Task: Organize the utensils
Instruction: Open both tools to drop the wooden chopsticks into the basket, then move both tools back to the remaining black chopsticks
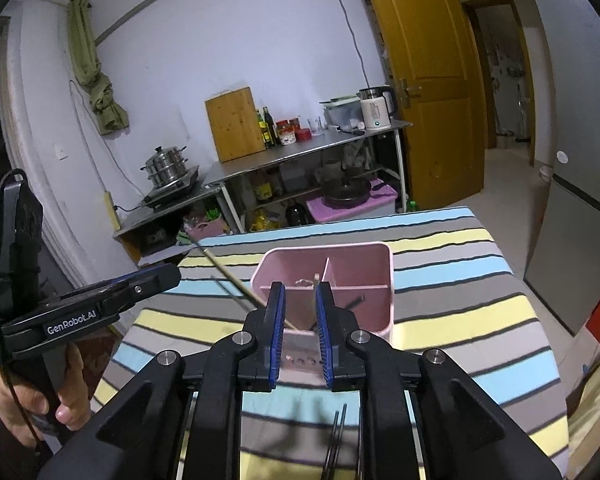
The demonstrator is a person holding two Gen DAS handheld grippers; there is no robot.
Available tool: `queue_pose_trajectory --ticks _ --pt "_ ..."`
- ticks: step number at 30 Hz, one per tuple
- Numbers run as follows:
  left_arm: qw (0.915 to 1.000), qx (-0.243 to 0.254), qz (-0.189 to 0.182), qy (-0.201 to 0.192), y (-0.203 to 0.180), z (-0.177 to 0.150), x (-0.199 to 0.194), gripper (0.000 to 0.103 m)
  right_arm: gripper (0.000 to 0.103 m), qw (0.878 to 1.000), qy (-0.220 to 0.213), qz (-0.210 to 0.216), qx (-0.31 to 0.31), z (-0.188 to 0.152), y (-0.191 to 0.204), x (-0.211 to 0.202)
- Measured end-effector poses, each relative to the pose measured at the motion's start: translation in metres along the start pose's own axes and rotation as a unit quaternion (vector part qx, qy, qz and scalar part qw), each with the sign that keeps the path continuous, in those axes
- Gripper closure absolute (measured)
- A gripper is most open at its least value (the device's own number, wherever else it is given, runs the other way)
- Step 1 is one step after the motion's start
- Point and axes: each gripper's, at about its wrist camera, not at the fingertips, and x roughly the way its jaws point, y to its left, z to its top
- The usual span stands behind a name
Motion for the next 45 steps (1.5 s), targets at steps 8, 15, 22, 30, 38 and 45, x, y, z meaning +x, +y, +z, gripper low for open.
queue_pose_trajectory --ticks 8,15,22,30,38,45 --pt "1.0000 0.005 -0.003 -0.007 -0.012 -0.050 -0.035 0.072 0.087 1.000 -0.014 0.006 -0.005 -0.033 0.002 -0.047" --pt "1.0000 0.005 -0.008 0.003 -0.021 -0.093 -0.050 0.072 0.087 1.000 -0.004 -0.004 -0.001 -0.067 -0.007 -0.077" --pt "0.9997 -0.004 -0.013 0.023 -0.029 -0.127 -0.054 0.072 0.087 1.000 0.015 -0.010 0.006 -0.101 -0.019 -0.091" --pt "0.9986 -0.004 -0.017 0.050 -0.037 -0.152 -0.041 0.072 0.087 0.999 0.030 -0.010 0.013 -0.118 -0.030 -0.090" --pt "0.9970 -0.010 -0.019 0.075 -0.039 -0.158 -0.019 0.072 0.087 0.999 0.048 -0.011 0.023 -0.126 -0.041 -0.075" --pt "0.9952 -0.015 -0.022 0.095 -0.040 -0.159 0.001 0.072 0.087 0.997 0.066 -0.014 0.026 -0.131 -0.047 -0.059"
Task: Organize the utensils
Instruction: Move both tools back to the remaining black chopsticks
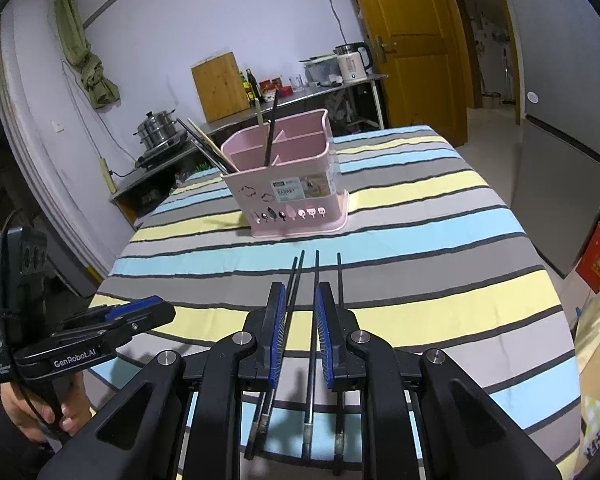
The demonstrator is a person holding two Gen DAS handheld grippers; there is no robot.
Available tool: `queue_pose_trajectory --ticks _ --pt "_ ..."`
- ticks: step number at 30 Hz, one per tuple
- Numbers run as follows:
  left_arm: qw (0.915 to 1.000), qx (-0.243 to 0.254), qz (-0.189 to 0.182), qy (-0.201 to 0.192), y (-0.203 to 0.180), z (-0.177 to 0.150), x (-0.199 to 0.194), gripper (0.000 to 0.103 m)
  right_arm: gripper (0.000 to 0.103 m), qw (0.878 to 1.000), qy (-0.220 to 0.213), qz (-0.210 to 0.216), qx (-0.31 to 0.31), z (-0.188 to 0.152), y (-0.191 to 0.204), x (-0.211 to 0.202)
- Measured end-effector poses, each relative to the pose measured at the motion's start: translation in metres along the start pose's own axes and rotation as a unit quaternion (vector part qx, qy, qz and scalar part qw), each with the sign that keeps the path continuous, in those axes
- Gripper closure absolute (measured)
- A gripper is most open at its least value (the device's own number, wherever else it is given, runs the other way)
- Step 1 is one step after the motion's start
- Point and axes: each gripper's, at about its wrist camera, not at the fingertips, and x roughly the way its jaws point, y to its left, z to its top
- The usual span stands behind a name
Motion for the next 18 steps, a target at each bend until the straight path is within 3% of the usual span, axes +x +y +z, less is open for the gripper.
queue_pose_trajectory --ticks 18 --pt "0.9984 -0.006 0.008 0.055 -0.005 0.013 0.061 0.072 0.087 0.999 0.029 -0.005 0.014 -0.005 -0.018 0.029"
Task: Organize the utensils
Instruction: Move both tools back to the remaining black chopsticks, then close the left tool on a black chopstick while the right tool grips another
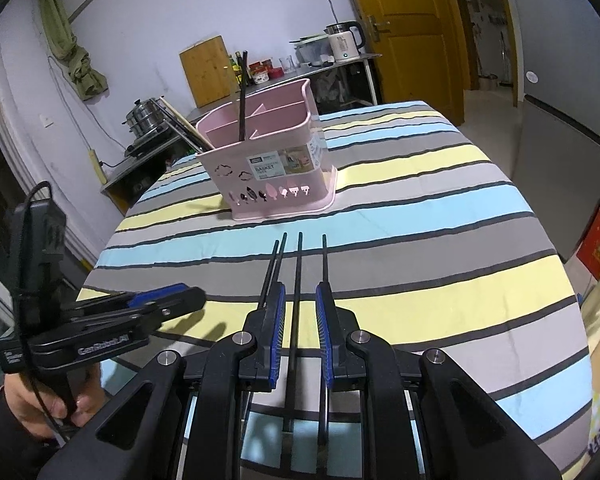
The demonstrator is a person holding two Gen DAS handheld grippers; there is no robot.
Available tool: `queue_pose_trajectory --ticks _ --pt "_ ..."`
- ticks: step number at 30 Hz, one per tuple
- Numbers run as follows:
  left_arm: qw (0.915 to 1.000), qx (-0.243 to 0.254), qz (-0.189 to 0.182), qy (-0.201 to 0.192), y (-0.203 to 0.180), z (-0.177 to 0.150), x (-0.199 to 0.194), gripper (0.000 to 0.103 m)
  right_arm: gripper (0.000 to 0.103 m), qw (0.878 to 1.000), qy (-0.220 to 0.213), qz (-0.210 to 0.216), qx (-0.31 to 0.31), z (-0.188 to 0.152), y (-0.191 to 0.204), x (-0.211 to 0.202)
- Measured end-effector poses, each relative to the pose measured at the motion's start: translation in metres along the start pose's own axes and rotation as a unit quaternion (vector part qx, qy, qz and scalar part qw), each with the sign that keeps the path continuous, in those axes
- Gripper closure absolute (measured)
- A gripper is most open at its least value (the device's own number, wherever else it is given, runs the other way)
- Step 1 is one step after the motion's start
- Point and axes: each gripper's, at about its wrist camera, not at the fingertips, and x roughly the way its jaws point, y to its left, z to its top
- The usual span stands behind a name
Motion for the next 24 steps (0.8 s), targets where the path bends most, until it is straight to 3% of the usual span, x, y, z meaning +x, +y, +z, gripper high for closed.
queue_pose_trajectory --ticks 12,24 --pt "0.9994 -0.011 0.018 0.028 -0.003 0.002 0.036 0.072 0.087 1.000 0.008 0.001 0.016 -0.001 -0.019 0.012" --pt "0.9993 -0.006 0.027 0.025 -0.007 0.003 0.041 0.067 0.087 1.000 0.013 0.002 0.026 -0.003 -0.027 0.020"
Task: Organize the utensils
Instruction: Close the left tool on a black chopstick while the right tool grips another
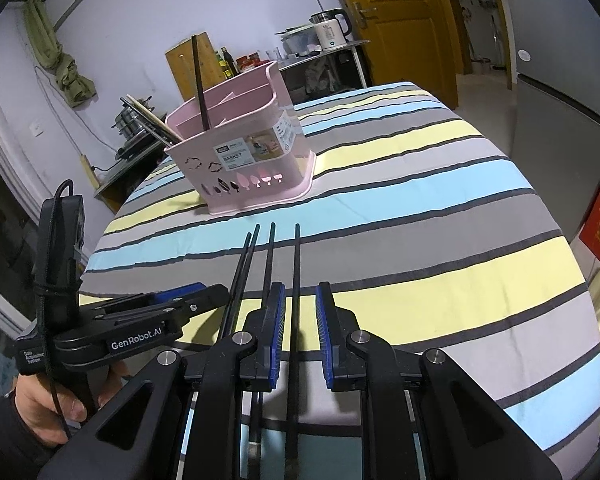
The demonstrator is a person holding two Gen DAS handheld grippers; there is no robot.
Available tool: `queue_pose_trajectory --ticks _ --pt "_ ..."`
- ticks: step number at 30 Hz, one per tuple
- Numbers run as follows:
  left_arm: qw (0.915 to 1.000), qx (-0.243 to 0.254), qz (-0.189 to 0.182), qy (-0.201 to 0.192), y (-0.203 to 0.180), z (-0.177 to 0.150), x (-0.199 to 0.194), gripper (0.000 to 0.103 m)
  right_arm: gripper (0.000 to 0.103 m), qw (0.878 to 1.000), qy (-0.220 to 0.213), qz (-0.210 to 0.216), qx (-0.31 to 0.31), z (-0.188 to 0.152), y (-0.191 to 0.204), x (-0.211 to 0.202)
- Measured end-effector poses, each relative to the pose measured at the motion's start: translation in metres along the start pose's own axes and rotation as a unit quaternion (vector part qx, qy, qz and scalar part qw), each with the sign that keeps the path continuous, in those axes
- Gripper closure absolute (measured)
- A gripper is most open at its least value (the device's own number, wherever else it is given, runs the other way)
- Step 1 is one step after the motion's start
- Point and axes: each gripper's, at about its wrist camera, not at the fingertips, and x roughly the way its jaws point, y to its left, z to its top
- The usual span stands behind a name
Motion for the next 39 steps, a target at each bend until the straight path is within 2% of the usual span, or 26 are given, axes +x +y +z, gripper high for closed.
queue_pose_trajectory --ticks 11,23,29,32,34,37,39 --pt "0.9990 0.024 0.036 -0.014 -0.012 -0.004 0.004 0.062 0.087 1.000 -0.001 0.001 0.002 0.000 0.000 0.001" --pt "0.9950 0.064 0.075 -0.017 -0.015 -0.009 0.003 0.063 0.087 1.000 0.000 0.004 0.004 -0.002 -0.002 0.001" --pt "0.9933 0.080 0.082 -0.015 0.007 -0.011 -0.008 0.079 0.087 1.000 0.001 0.008 0.002 -0.002 0.000 0.002" --pt "0.9948 0.074 0.069 -0.011 0.023 -0.009 -0.015 0.081 0.087 1.000 0.004 0.011 -0.001 -0.002 0.003 0.005" --pt "0.9929 0.081 0.086 -0.012 0.034 -0.005 -0.018 0.081 0.087 1.000 0.008 0.012 -0.008 0.000 0.007 0.009" --pt "0.9952 0.066 0.072 0.000 0.054 0.002 -0.019 0.081 0.087 1.000 0.013 0.012 -0.018 0.003 0.014 0.015" --pt "0.9948 0.065 0.078 0.002 0.062 0.007 -0.019 0.081 0.087 0.999 0.018 0.011 -0.029 0.006 0.020 0.022"
